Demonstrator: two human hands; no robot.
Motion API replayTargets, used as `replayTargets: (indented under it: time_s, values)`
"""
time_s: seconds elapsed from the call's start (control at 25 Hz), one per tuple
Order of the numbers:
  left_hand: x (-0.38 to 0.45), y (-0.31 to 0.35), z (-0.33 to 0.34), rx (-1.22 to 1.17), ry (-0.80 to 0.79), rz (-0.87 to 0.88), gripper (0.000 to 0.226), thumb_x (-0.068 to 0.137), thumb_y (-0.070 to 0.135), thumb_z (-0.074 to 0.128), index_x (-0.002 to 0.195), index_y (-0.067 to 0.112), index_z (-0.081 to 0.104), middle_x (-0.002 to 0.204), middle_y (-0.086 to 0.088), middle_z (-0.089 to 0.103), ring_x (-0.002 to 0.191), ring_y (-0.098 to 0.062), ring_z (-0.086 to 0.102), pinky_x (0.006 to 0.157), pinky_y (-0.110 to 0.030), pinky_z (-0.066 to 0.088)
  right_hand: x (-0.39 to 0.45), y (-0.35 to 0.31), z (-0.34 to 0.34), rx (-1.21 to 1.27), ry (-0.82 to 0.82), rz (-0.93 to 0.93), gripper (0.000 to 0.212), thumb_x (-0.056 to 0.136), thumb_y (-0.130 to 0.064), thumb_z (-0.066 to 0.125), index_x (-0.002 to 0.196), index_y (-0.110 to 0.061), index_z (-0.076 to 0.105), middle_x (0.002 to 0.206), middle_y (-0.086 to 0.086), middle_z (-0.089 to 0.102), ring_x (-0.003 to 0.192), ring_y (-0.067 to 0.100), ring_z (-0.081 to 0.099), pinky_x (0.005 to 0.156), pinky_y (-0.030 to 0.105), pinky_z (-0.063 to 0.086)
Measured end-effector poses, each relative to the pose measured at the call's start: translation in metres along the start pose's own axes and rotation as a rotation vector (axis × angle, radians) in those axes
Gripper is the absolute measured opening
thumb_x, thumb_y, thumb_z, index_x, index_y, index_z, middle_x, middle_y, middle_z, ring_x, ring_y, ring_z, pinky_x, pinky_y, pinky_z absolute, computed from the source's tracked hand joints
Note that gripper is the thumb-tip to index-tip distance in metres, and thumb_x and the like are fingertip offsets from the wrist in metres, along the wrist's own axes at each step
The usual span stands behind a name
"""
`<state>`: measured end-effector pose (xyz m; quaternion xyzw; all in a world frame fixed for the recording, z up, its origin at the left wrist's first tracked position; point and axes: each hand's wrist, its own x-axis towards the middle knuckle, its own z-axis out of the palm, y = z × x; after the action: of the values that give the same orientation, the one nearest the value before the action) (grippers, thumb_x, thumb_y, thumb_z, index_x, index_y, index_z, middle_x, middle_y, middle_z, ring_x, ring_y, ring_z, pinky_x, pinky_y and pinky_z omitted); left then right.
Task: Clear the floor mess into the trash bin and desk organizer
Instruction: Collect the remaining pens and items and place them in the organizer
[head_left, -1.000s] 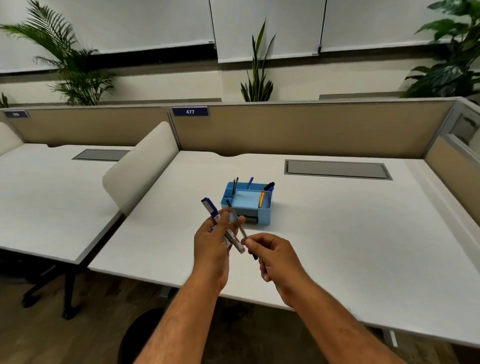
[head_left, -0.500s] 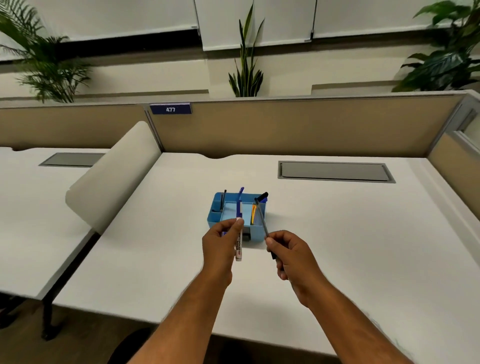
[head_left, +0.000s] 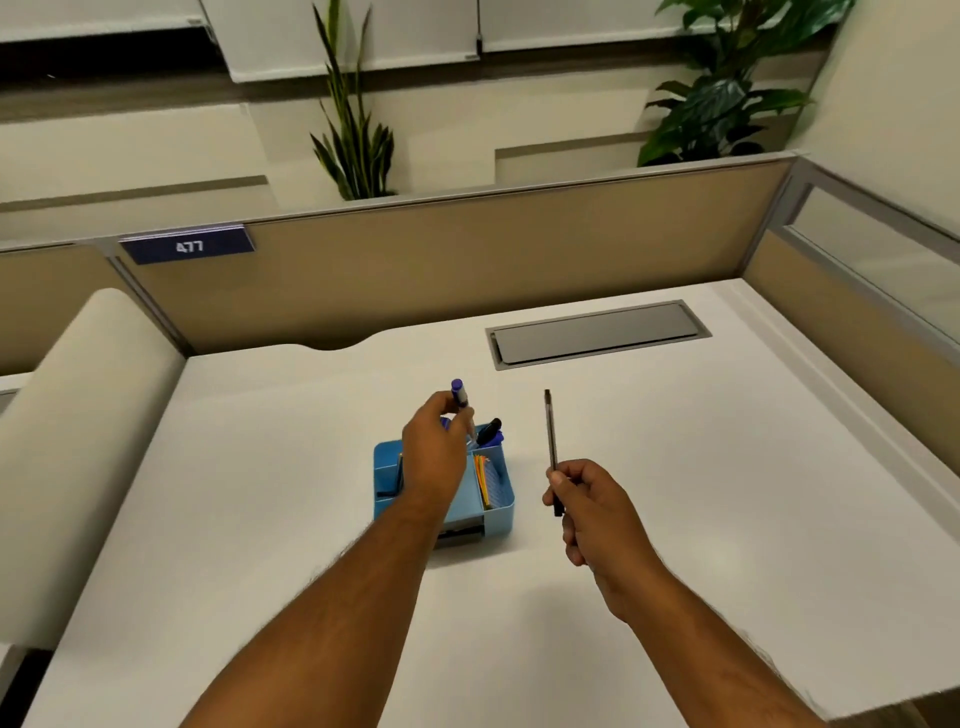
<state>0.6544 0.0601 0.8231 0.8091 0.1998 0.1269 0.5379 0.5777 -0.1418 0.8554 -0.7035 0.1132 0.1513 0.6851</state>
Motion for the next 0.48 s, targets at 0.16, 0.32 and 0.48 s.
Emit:
replayTargets:
  time_s: [0.16, 0.32, 0.48]
  values:
    - [0.029, 0.000, 0.013, 0.128, -0.042, 0.068, 0.012, 0.102, 0.024, 0.065, 0.113, 0.026, 0.068, 0.099, 0.005, 0.072, 0.083, -0.014, 0.071, 0.078, -0.028, 0.060, 0.004, 0.008, -0.008, -0.057, 0.065, 0.019, 0.009, 0.102, -0.030, 0.059, 0.097, -0.029, 0.066, 0.077, -0.001, 0.074, 0.048, 0.010, 0.042, 0.042, 0.024, 0.034]
    - [0.043, 0.011, 0.023, 0.265, -0.069, 0.132, 0.018, 0.101, 0.023, 0.066, 0.118, 0.016, 0.070, 0.098, 0.005, 0.068, 0.087, -0.016, 0.065, 0.081, -0.029, 0.051, 0.010, 0.009, -0.015, -0.063, 0.150, 0.037, 0.009, 0.100, -0.029, 0.062, 0.095, -0.028, 0.069, 0.076, -0.001, 0.073, 0.052, 0.012, 0.043, 0.043, 0.026, 0.034]
    - [0.041, -0.002, 0.014, 0.407, -0.111, 0.123, 0.016, 0.100, 0.023, 0.065, 0.113, 0.016, 0.072, 0.100, -0.002, 0.075, 0.085, -0.018, 0.065, 0.078, -0.032, 0.052, 0.016, 0.006, -0.011, -0.065, 0.162, 0.028, 0.011, 0.101, -0.023, 0.062, 0.096, -0.027, 0.071, 0.080, 0.000, 0.074, 0.055, 0.015, 0.045, 0.044, 0.026, 0.035]
